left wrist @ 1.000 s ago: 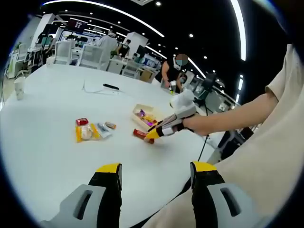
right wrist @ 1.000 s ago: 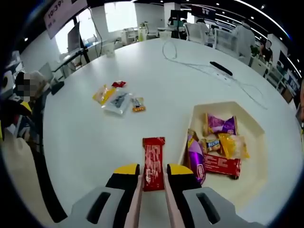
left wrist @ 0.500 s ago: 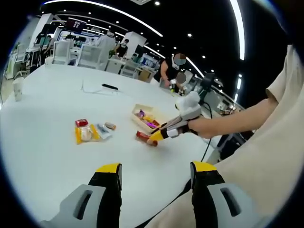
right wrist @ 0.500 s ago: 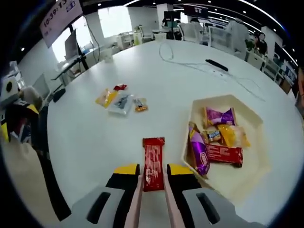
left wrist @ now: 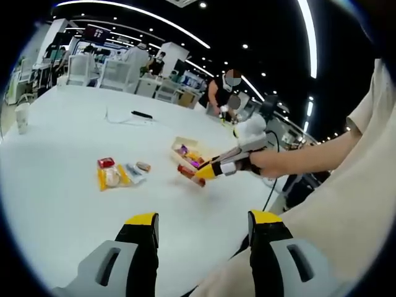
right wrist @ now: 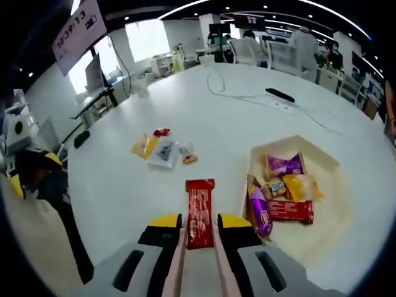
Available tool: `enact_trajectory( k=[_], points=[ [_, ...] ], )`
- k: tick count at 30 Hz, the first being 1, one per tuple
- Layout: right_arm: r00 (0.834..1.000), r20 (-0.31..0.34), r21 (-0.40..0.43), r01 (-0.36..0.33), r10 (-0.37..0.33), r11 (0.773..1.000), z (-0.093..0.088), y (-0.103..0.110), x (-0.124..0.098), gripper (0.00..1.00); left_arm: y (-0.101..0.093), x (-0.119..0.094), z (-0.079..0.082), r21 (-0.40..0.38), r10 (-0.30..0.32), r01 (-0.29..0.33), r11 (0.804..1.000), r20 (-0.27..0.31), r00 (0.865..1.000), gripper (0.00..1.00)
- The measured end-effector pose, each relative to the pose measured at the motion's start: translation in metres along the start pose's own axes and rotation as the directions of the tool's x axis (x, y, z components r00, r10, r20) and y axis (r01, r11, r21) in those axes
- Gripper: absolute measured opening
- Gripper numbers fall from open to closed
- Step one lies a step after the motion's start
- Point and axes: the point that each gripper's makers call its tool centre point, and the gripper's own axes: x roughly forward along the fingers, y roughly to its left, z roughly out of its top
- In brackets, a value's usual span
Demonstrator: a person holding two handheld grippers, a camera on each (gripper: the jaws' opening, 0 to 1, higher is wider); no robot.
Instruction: Place the target food into the container with the food tongs after gripping and lifting it, then release it inside without dropping or visibly crushing the food.
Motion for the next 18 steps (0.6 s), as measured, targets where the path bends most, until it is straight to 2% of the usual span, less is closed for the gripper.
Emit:
enact_trajectory(
  k=[11,18],
  points=[
    [0.999,0.045,-0.024,0.0,0.001,1.0,0.023,-0.003,-0.008,0.22,0.001,-0.002,-0.003,-0.002,-0.004,0.004,1.0,-0.003,1.0,0.58],
    [0.997,0.071,-0.007,0.012,-0.011,1.0,0.035,-0.01,-0.015,0.22,0.003,-0.004,-0.004,-0.006,-0.005,0.005,1.0,-0.003,1.0,0.58]
  ],
)
